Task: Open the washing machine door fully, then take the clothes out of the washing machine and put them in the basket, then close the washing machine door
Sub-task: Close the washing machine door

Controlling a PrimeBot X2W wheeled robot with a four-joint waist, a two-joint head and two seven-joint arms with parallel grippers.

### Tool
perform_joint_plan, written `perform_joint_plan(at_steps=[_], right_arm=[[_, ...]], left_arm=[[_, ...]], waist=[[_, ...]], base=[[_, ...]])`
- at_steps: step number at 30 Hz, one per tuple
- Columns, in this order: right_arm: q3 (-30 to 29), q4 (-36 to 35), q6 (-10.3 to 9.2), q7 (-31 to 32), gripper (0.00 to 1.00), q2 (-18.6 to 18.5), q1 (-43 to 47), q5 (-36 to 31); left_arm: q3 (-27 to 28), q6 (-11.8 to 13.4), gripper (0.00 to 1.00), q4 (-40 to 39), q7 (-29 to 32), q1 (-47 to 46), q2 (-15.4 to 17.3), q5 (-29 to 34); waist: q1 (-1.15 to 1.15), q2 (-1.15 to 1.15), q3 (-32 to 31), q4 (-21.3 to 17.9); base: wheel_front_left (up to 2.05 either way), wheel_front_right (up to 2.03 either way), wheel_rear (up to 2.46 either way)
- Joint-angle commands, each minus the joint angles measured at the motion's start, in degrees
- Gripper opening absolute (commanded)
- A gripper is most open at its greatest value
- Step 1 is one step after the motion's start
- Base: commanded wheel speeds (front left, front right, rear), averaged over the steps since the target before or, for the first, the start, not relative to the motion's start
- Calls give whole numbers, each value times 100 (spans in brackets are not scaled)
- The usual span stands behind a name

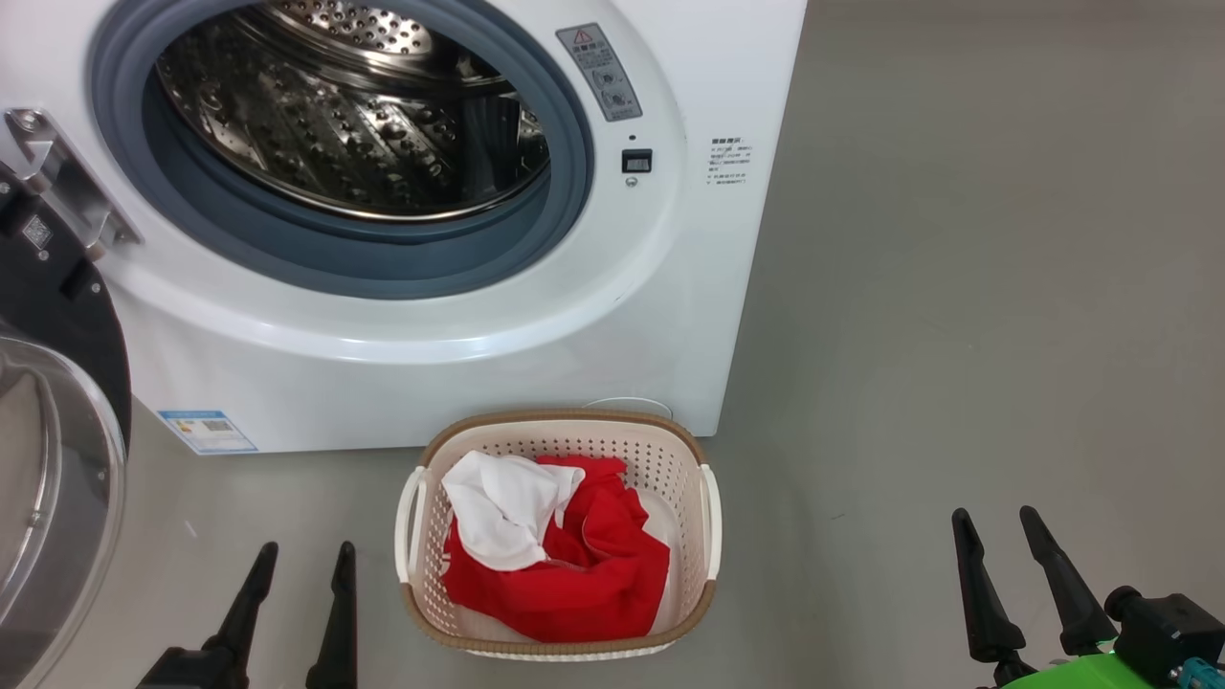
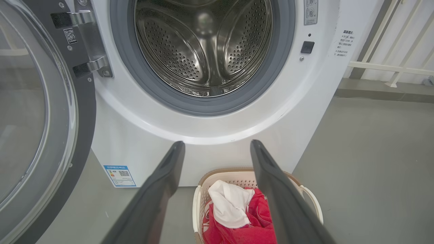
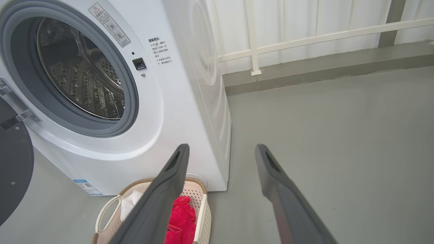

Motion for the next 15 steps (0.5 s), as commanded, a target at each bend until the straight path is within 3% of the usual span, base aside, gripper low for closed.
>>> perform_joint_plan(at_steps=[1,15], right_arm=[[132,-136,36,-37,100,-68,-50,-67],[172,-133,36,-37,100,-68,-44,-124]], left_arm=[[186,-32,100,-143,-35,-102,42,1],[188,-32,100,-119,-35,-112,10,-20]], waist=[[0,0,-5,6],[0,0,-54,194]], base=[[0,0,0],[0,0,0]])
